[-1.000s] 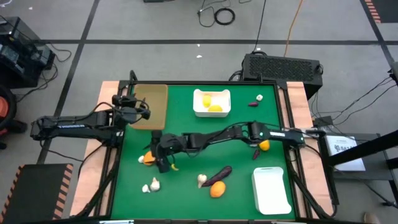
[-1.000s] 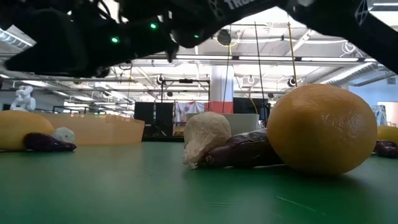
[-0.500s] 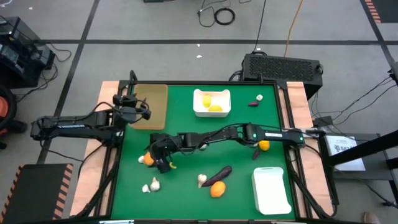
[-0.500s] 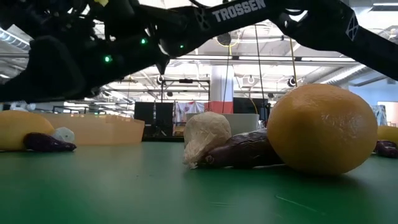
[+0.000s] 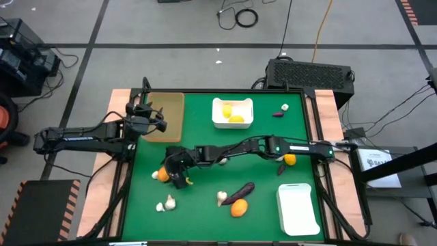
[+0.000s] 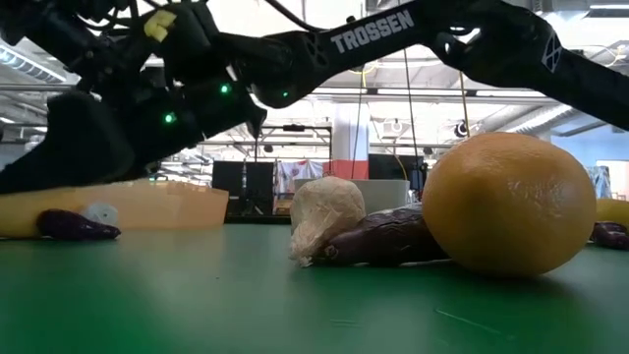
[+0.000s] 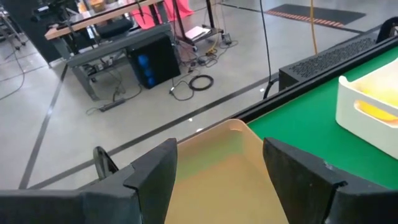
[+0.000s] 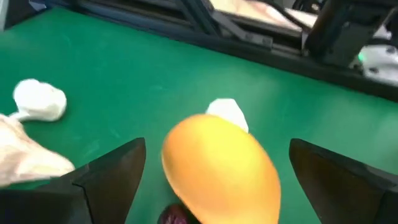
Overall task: Sort produce into baskets
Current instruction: Put the lemon into the top white bin
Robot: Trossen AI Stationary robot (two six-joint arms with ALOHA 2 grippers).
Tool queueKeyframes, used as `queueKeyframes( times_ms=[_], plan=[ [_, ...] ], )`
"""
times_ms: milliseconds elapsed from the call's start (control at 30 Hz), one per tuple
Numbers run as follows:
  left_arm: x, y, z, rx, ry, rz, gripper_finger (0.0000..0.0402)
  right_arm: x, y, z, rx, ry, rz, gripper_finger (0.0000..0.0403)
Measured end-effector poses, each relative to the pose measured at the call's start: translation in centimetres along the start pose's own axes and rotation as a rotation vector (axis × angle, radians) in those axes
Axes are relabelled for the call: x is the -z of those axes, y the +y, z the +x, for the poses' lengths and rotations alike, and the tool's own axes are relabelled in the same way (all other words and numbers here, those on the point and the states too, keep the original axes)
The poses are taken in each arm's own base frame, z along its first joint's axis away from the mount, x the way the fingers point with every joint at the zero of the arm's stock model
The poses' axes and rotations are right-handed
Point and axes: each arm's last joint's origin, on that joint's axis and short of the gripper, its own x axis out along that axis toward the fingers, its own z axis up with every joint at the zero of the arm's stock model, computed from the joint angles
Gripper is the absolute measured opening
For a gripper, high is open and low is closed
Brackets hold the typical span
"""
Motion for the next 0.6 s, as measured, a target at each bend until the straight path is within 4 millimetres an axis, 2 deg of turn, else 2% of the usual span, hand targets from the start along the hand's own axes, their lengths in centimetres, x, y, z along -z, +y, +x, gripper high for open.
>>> queueKeyframes(
  times_ms=[167,400,600],
  plan=[
    [0.0,0.0,0.0,0.000,-0.002,-0.002,0.0246,0.2,-0.1,0.0,0.001,0.014,0.028,0.0386],
    [-0.1,0.0,0.0,0.002,-0.005,-0.006,0.0246,1.9,0.5,1.1,-0.008,0.036,0.040,0.0386],
    [-0.1,0.0,0.0,0.002,-0.004,-0.005,0.0246,1.8,0.4,1.1,-0.004,0.018,0.044,0.0384]
  ],
)
